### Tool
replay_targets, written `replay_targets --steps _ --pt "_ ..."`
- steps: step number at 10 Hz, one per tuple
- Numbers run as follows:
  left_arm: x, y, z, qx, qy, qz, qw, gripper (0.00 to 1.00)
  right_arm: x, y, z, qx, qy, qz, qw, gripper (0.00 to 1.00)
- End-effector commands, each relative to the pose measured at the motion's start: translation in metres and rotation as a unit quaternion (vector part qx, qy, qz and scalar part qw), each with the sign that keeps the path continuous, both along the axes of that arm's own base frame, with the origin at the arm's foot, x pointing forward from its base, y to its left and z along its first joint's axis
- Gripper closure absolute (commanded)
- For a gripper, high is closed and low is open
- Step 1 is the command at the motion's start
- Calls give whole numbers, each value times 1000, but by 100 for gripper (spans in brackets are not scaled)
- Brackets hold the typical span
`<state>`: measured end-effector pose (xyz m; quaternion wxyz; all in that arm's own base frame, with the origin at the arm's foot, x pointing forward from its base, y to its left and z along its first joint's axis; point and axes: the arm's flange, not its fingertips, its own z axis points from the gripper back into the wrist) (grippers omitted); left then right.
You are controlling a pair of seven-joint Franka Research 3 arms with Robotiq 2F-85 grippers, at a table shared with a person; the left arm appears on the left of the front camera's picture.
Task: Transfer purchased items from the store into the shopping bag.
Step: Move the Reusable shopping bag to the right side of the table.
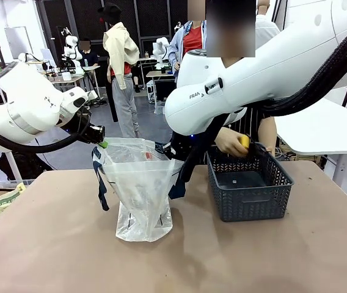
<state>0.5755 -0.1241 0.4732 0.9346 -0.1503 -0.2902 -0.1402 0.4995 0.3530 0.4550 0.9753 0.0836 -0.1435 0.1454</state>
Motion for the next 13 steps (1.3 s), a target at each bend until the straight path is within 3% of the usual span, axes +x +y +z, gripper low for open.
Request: replay_targets --steps 1,13 --pt "-4 3 2 -4 -1 4 1000 100 -2 -4 0 1 2 -4 1000 100" --pt "-4 3 2 -4 -1 4 1000 100 -2 -4 0 1 2 -4 1000 100"
